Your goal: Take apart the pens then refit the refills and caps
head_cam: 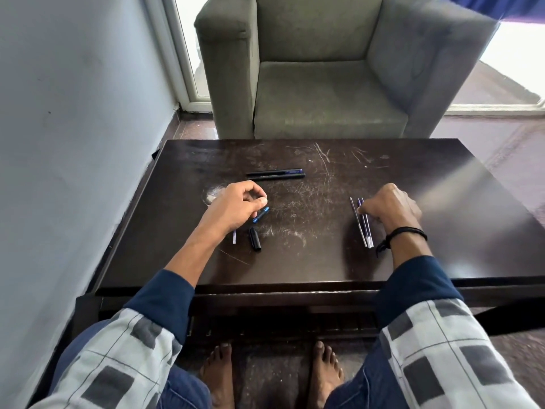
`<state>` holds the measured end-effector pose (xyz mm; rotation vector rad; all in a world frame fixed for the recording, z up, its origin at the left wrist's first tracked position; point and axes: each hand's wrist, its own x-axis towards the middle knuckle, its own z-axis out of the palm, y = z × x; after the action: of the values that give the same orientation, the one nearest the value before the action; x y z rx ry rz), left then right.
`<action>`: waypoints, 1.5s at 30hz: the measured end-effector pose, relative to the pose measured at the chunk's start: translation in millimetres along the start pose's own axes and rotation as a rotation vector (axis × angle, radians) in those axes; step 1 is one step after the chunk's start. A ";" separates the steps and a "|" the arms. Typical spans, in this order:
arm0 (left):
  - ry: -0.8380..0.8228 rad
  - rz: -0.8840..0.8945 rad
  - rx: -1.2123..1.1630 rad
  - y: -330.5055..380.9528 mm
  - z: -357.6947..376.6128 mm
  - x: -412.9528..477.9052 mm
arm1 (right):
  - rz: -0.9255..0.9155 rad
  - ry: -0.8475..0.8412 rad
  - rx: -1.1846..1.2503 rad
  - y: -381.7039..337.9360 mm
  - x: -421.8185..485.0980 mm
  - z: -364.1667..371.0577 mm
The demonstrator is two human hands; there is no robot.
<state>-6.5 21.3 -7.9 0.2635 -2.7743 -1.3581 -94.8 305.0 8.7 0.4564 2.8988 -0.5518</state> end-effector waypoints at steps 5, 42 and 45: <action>-0.004 -0.001 -0.003 1.3 1.7 1.4 | 0.000 0.001 0.000 -1.7 -2.4 -1.4; 0.008 -0.020 -0.048 -0.2 4.8 7.9 | -0.337 0.019 0.241 -37.6 -29.2 11.2; 0.040 -0.021 -0.023 -1.3 -1.9 9.5 | -0.452 -0.062 0.331 -49.0 -41.9 17.8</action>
<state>-15.5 17.4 -8.1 0.3163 -2.7298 -1.3728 -69.6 243.6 17.3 -0.1921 2.8564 -1.0952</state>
